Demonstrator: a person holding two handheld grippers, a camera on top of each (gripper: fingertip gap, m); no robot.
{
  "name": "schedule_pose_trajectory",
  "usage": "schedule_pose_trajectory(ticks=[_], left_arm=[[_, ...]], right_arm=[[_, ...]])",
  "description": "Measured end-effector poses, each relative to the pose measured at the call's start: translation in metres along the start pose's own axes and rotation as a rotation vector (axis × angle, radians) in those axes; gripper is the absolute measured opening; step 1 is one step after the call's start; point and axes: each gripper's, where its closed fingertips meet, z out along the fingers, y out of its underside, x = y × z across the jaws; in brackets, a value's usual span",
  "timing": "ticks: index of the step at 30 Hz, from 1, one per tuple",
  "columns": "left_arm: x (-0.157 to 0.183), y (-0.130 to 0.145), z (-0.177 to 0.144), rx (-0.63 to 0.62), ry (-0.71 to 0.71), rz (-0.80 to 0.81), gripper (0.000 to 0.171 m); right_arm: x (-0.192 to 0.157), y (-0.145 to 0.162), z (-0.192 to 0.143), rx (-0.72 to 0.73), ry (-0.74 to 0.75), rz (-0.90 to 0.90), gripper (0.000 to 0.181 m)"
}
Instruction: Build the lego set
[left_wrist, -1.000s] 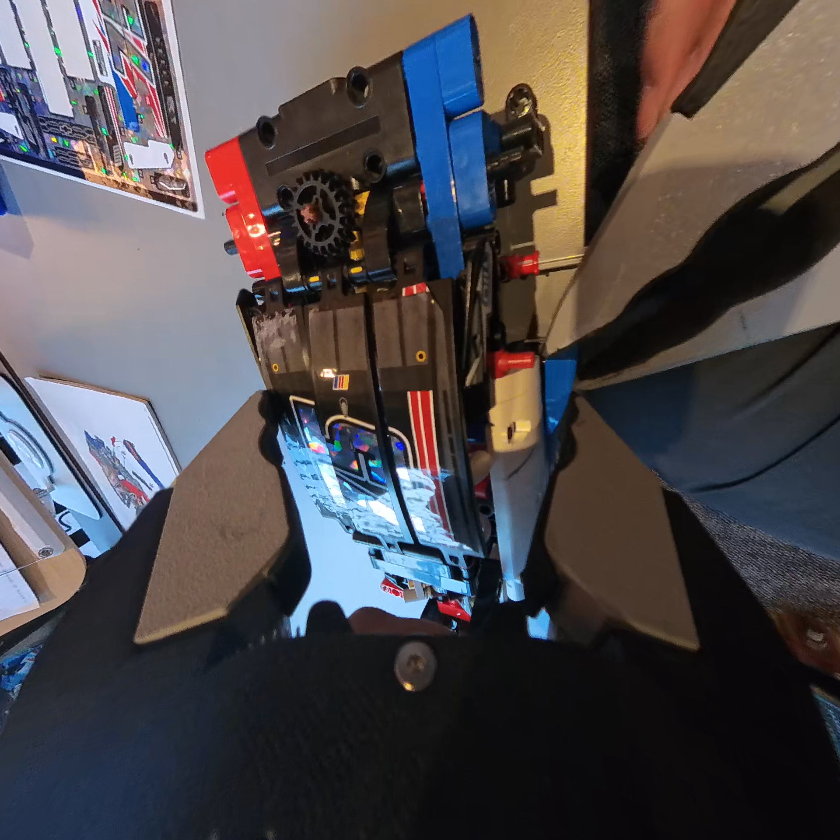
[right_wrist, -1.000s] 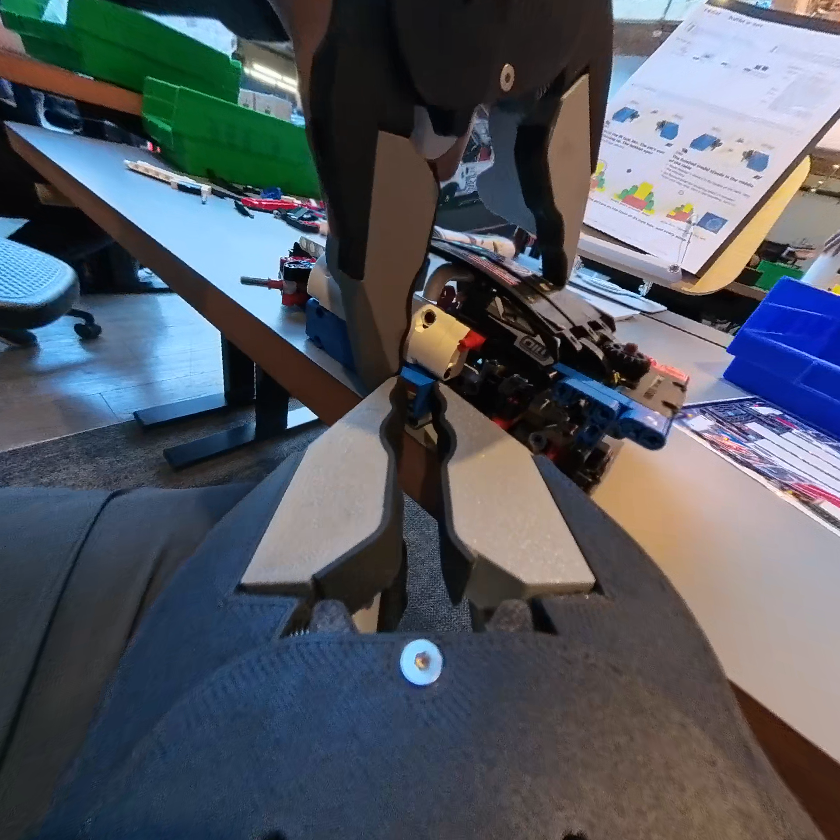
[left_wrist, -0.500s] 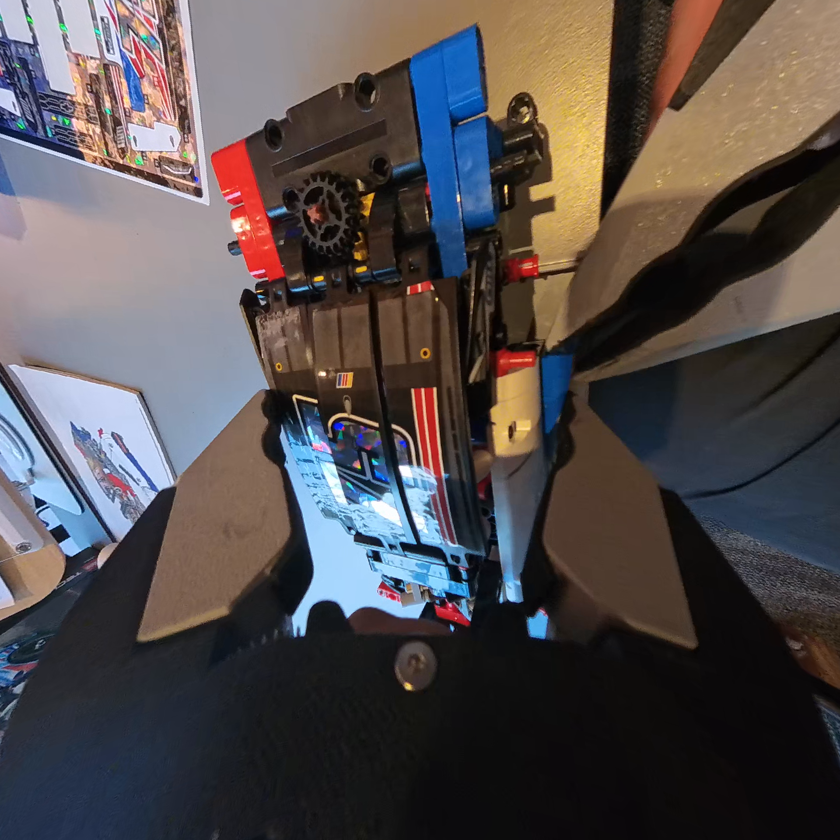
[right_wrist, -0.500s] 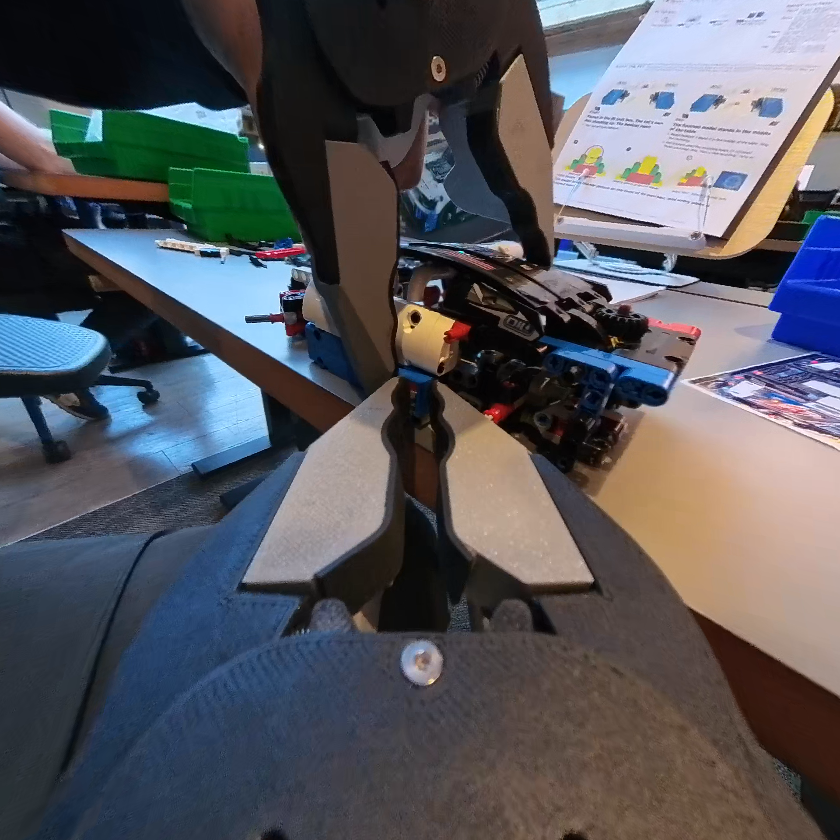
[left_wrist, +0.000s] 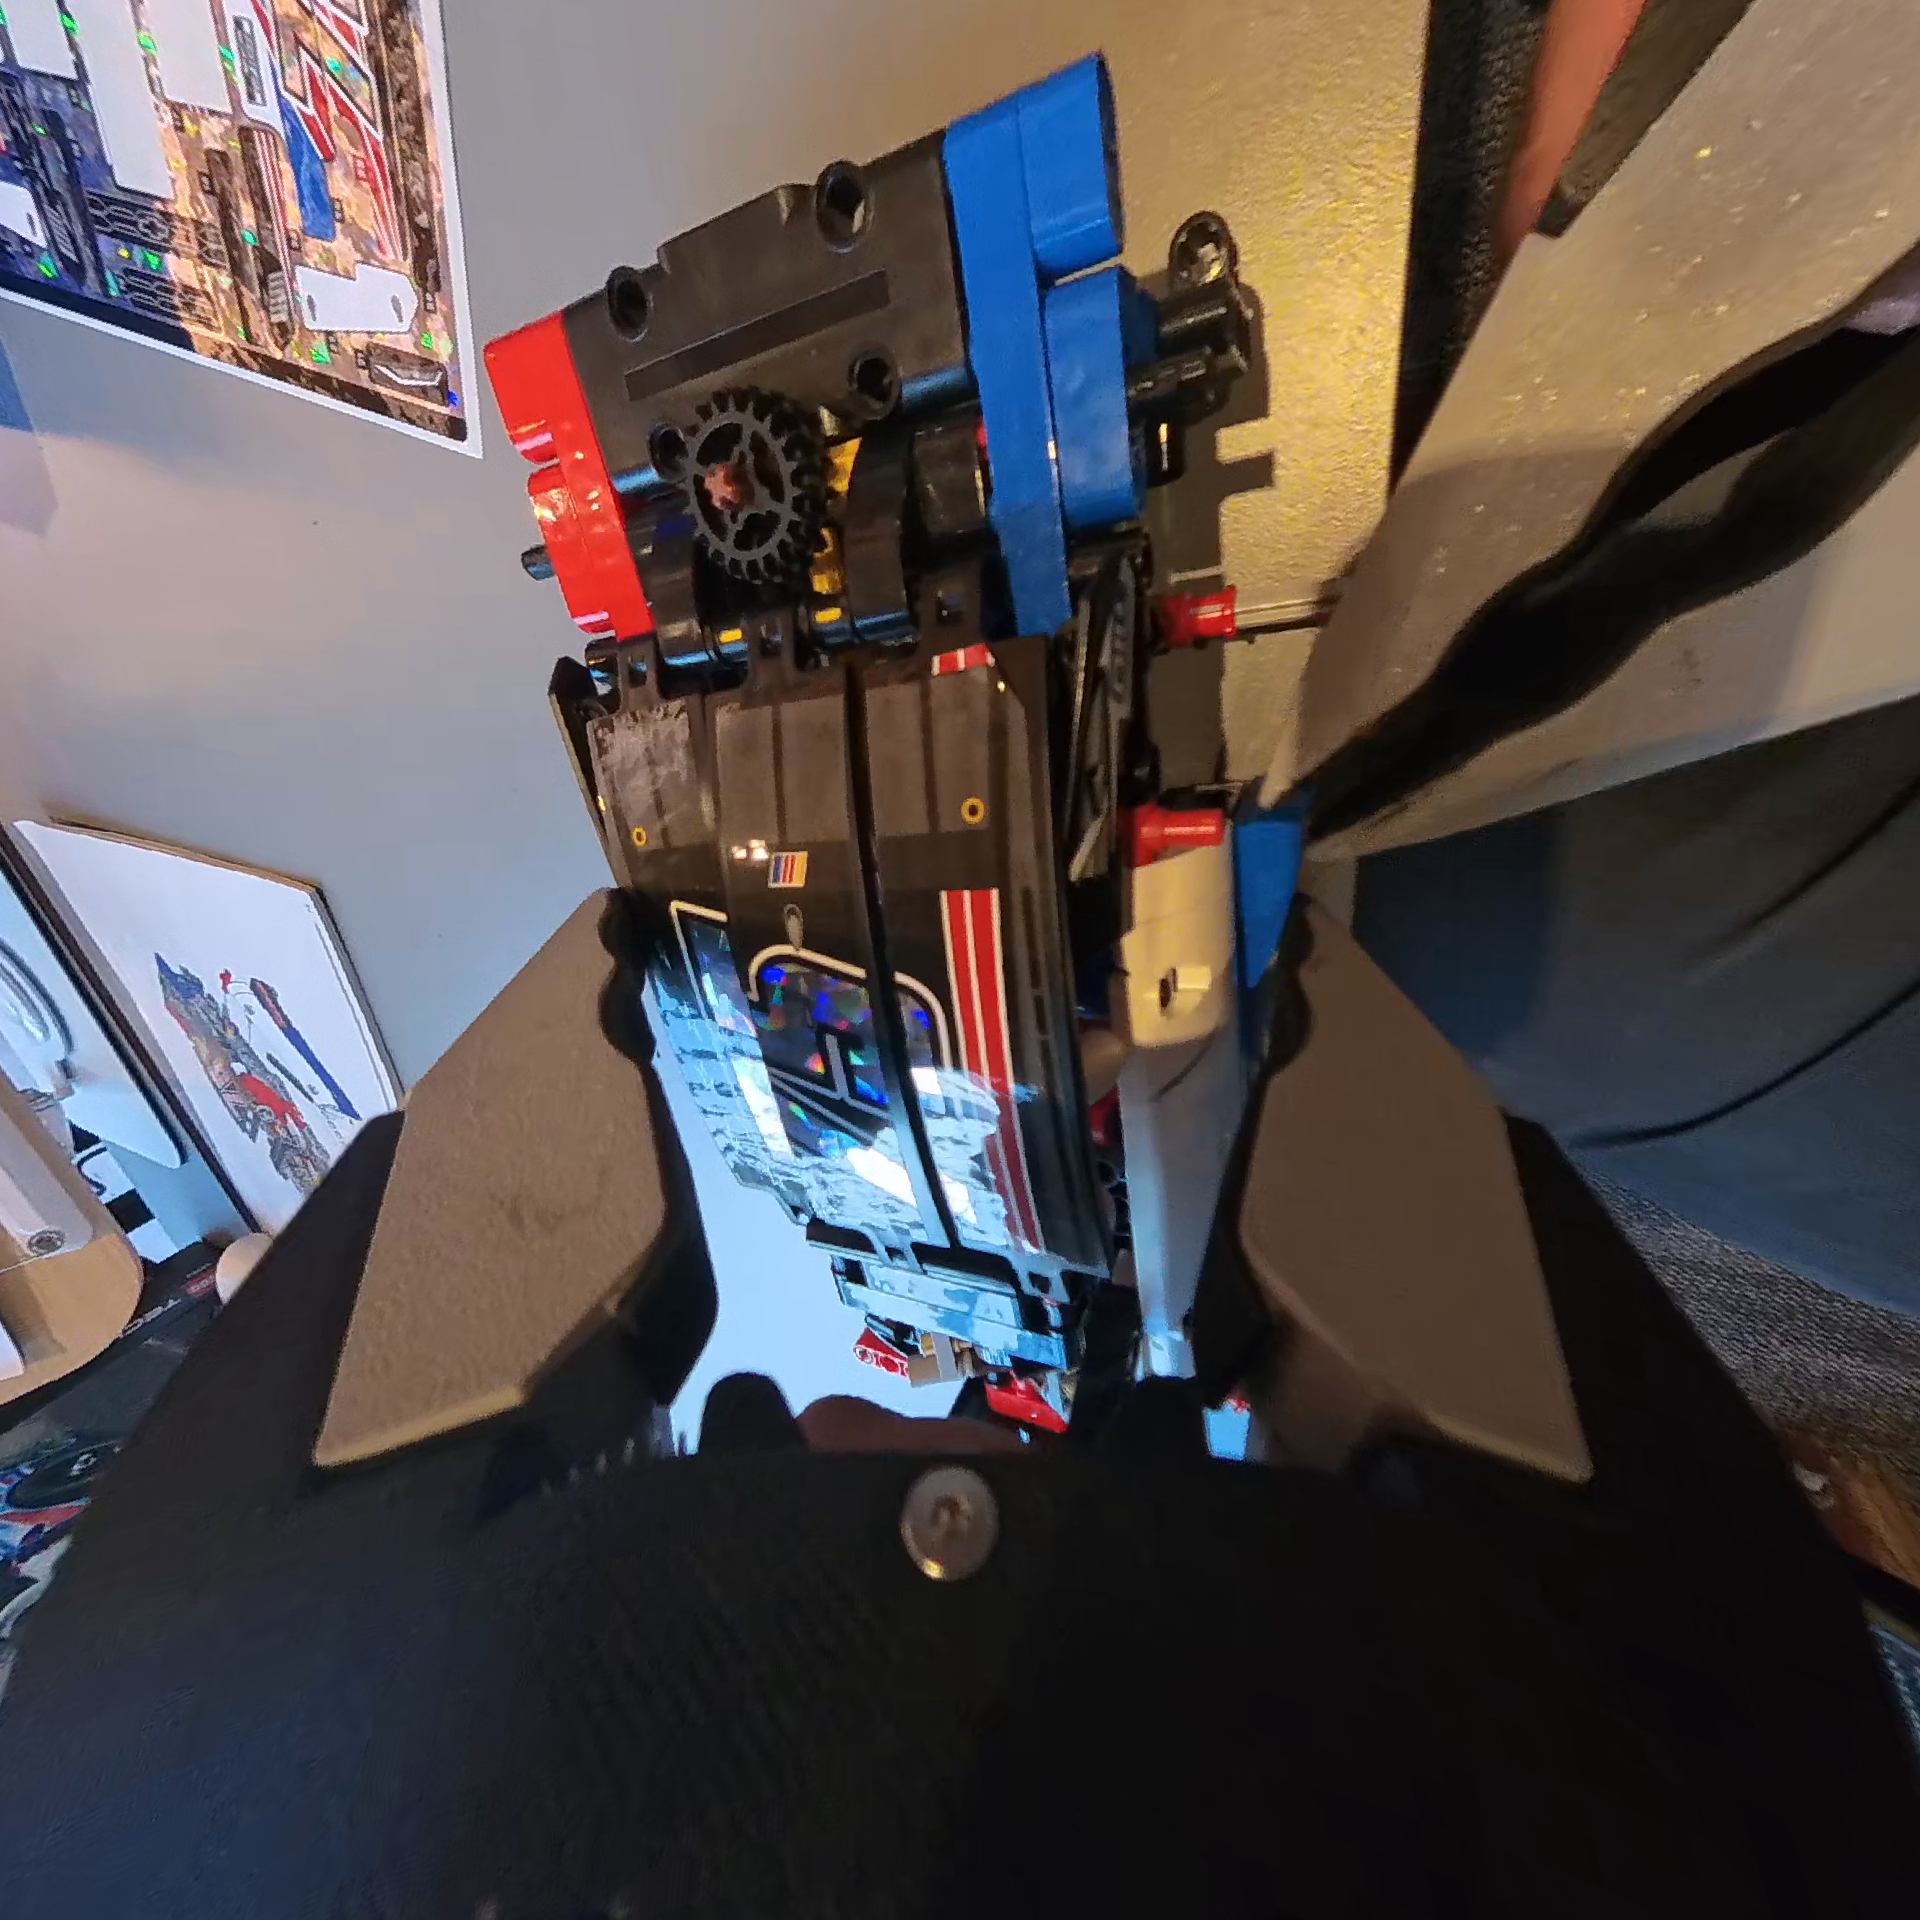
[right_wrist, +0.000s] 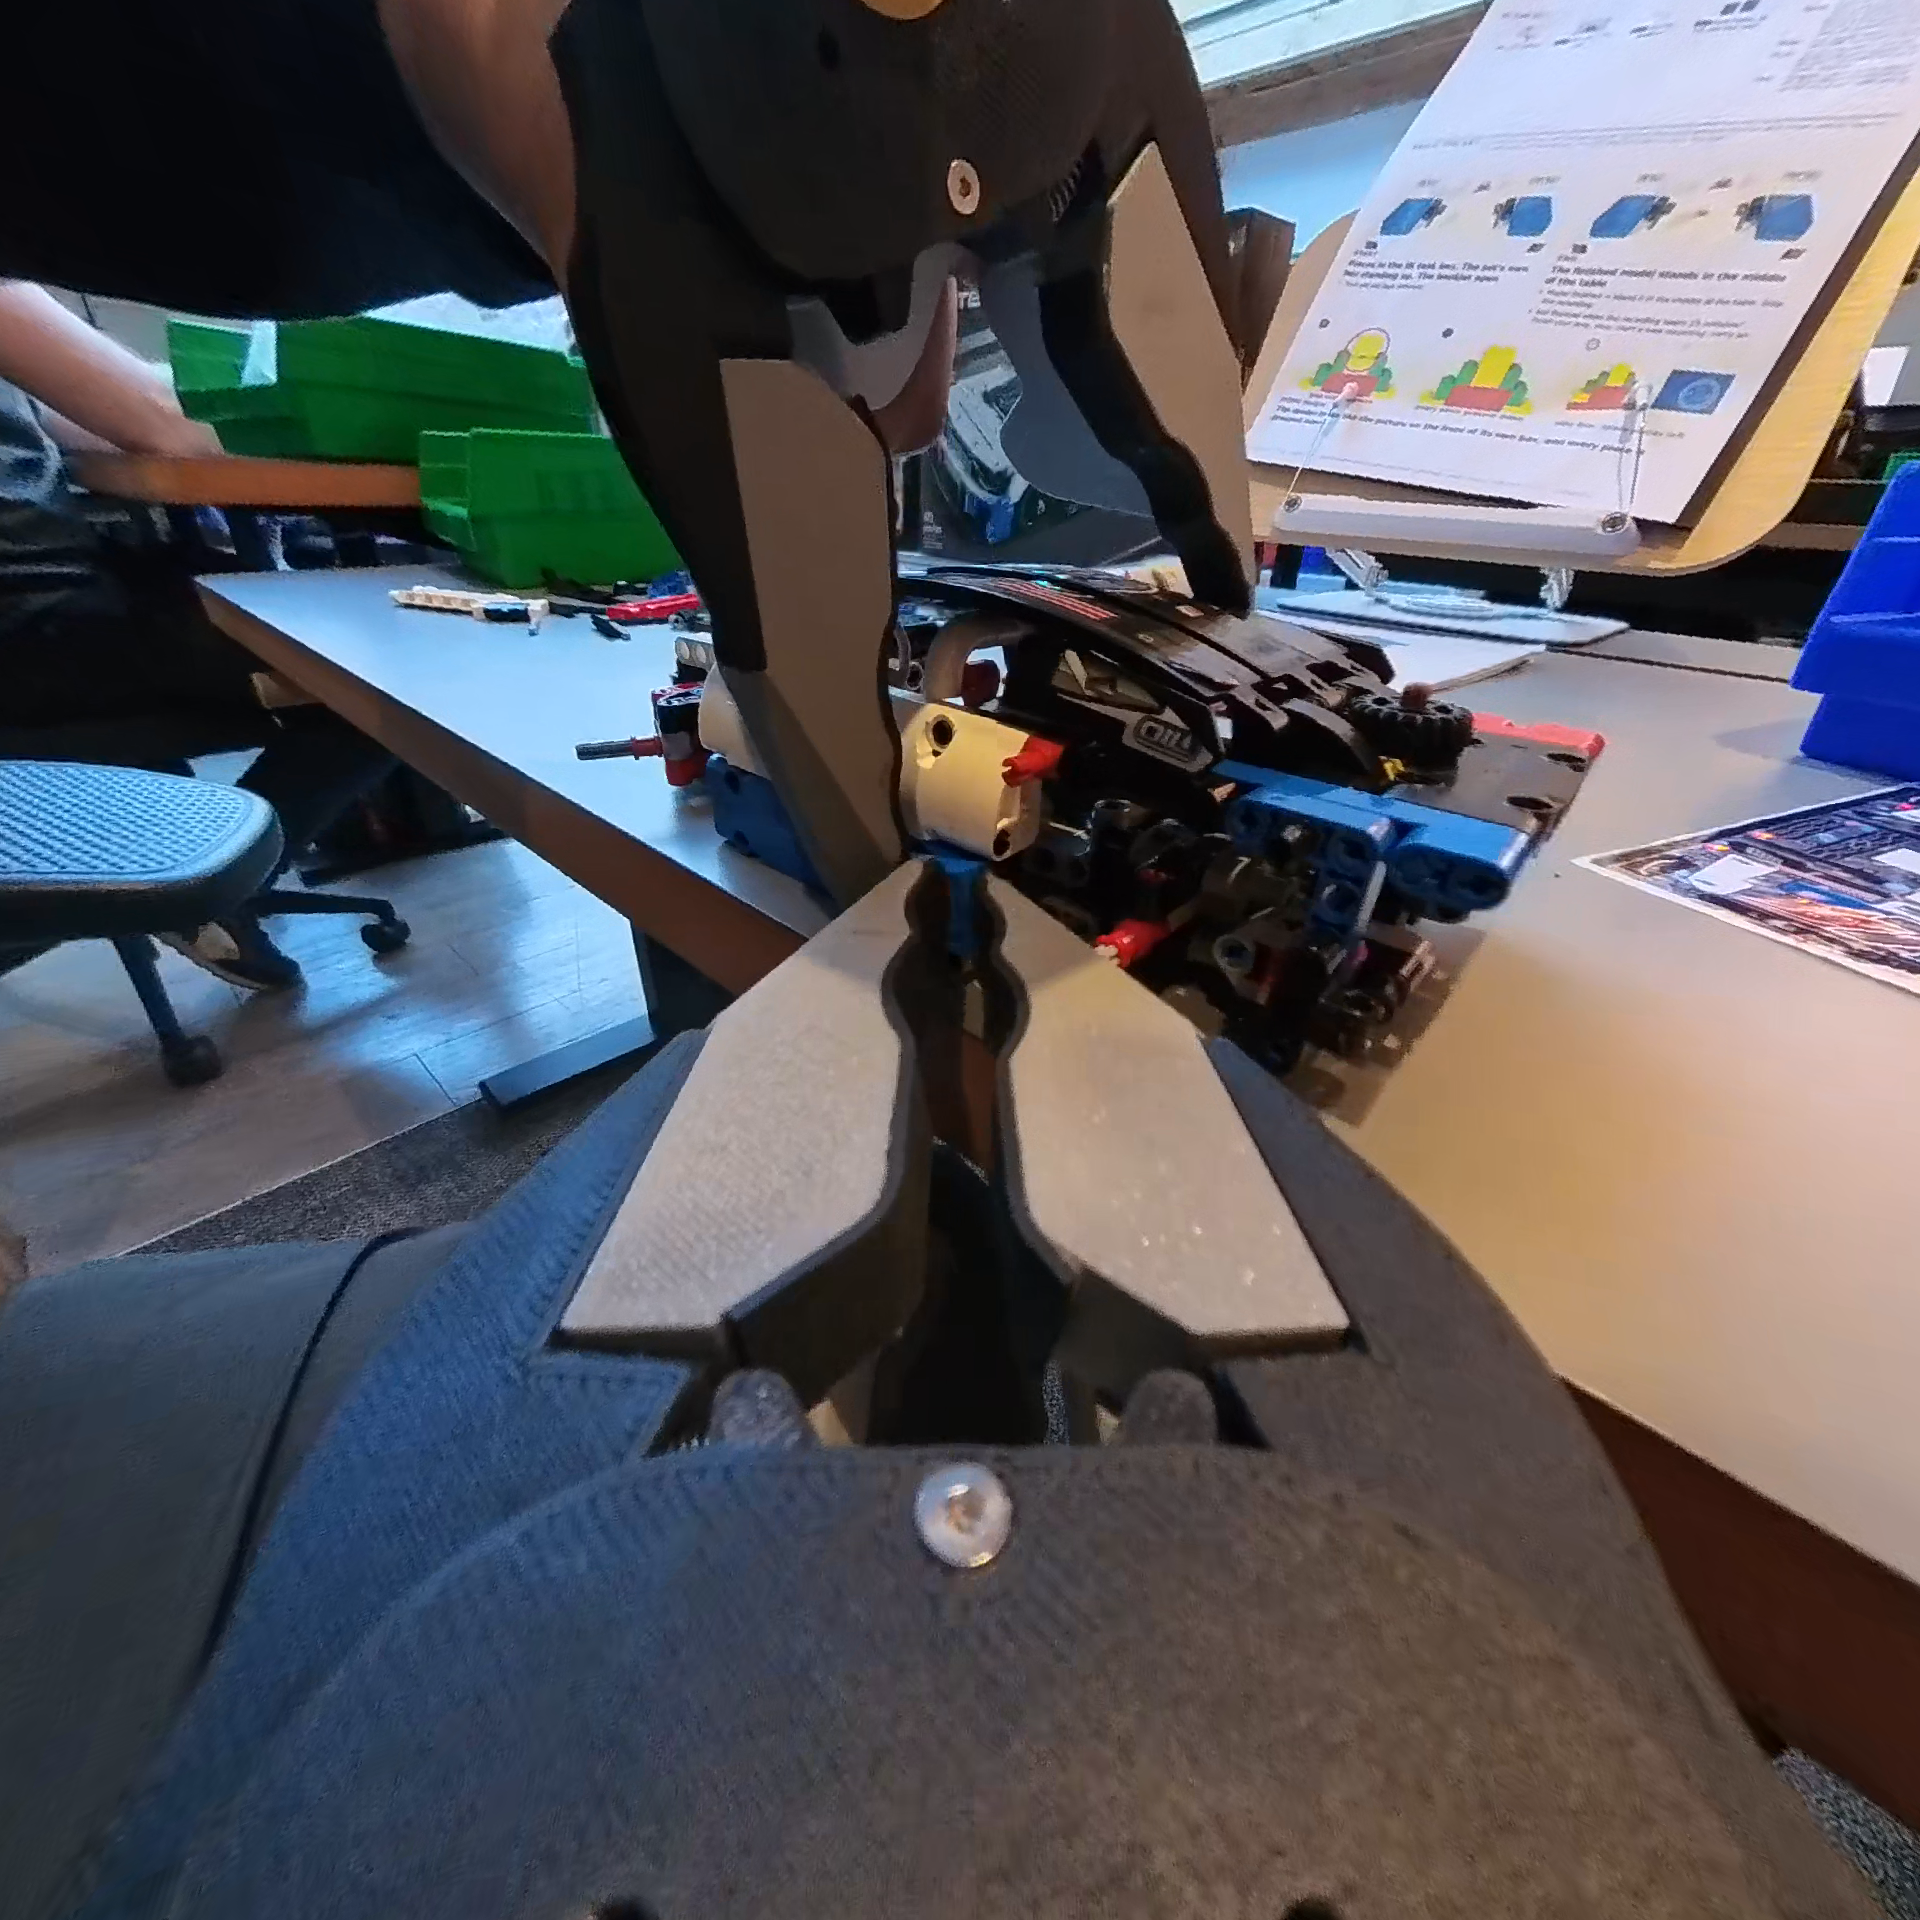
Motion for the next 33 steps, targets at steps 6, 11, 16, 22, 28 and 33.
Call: schedule_pose_trajectory(ticks=[6,11,16,22,28,33], left_arm=[[-0.001,0.000,0.000,0.005,0.010,-0.021,0.117],[-0.003,0.001,0.001,0.003,0.013,-0.031,0.116],[-0.003,0.001,0.000,0.008,0.007,-0.047,0.116],[-0.005,0.004,0.001,-0.001,0.002,-0.052,0.116],[-0.005,0.005,0.001,0.004,0.003,-0.065,0.115],[-0.007,0.004,0.002,-0.002,-0.015,-0.057,0.116]], right_arm=[[0.002,0.006,-0.001,-0.023,0.015,-0.004,0.003],[0.003,0.011,0.001,-0.072,0.033,-0.028,0.005],[0.003,0.013,0.003,-0.095,0.027,0.017,0.006],[0.003,0.013,0.006,-0.100,0.028,0.072,0.007],[0.004,0.011,0.006,-0.148,-0.031,0.082,0.004],[0.005,0.010,0.007,-0.179,-0.024,-0.071,0.003]])
